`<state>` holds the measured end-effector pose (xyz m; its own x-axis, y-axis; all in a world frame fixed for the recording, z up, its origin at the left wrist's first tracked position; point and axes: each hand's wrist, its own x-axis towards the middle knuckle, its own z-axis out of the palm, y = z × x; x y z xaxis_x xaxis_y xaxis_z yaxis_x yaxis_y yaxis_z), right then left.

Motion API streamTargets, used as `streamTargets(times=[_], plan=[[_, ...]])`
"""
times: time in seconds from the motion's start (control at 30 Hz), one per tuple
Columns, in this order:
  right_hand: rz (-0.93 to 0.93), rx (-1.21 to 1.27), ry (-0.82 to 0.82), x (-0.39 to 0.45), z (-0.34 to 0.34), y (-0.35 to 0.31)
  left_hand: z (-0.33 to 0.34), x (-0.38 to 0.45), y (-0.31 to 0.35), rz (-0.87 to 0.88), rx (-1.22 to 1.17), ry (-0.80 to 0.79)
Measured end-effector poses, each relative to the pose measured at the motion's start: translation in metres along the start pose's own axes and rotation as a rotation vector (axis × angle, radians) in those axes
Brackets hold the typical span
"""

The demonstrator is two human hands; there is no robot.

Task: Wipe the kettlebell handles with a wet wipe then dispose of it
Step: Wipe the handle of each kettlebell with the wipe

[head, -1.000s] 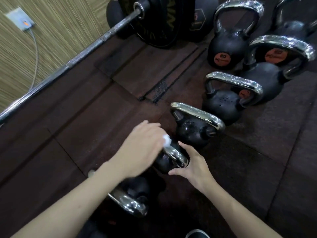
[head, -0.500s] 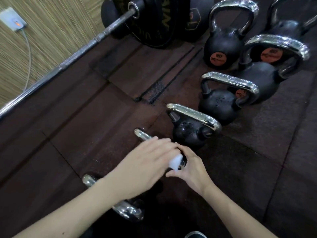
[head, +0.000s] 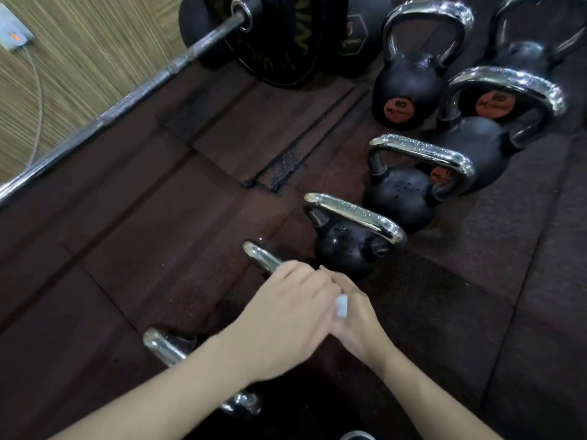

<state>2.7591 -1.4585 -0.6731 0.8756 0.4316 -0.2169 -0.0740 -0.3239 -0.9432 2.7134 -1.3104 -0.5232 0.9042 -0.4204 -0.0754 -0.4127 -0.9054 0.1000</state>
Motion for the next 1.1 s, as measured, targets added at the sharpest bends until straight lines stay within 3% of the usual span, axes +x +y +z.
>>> streamTargets(times=[0.07,0.13,0.27,0.33,0.4,0.47,0.57,0.73,0.9,1.0,1.1], plan=[[-0.019,-0.023,-0.006,0.000,-0.001,-0.001,0.000,-0.011,-0.010,0.082,-0.083,0.049],[-0.026,-0.061,-0.004,0.002,0.001,0.000,-0.004,-0.017,-0.037,0.058,-0.185,0.058],[0.003,-0.035,-0.022,0.004,0.006,0.008,-0.009,-0.015,-0.093,-0.376,-0.322,0.083],[0.010,-0.020,-0.026,0.004,0.005,0.009,-0.009,-0.004,-0.095,-0.457,-0.363,0.006],[-0.002,-0.040,-0.035,0.005,0.003,0.007,-0.016,0.011,-0.078,-0.377,-0.206,-0.072],[-0.023,-0.088,-0.019,0.005,0.003,0.006,-0.022,0.019,-0.046,-0.188,-0.069,0.000],[-0.021,-0.081,-0.040,0.006,0.002,0.007,-0.017,0.010,-0.016,-0.041,-0.196,0.000],[-0.014,-0.138,-0.041,0.004,-0.018,0.004,-0.006,0.004,-0.021,-0.141,-0.436,0.160],[0.060,-0.041,0.308,0.001,-0.071,0.019,-0.013,0.027,-0.042,-0.429,-0.620,0.396],[0.102,0.019,0.270,0.012,-0.094,0.020,-0.013,0.065,-0.056,-0.468,-0.590,0.473],[0.114,0.048,0.200,0.028,-0.098,0.020,-0.004,0.104,-0.057,-0.372,-0.459,0.483]])
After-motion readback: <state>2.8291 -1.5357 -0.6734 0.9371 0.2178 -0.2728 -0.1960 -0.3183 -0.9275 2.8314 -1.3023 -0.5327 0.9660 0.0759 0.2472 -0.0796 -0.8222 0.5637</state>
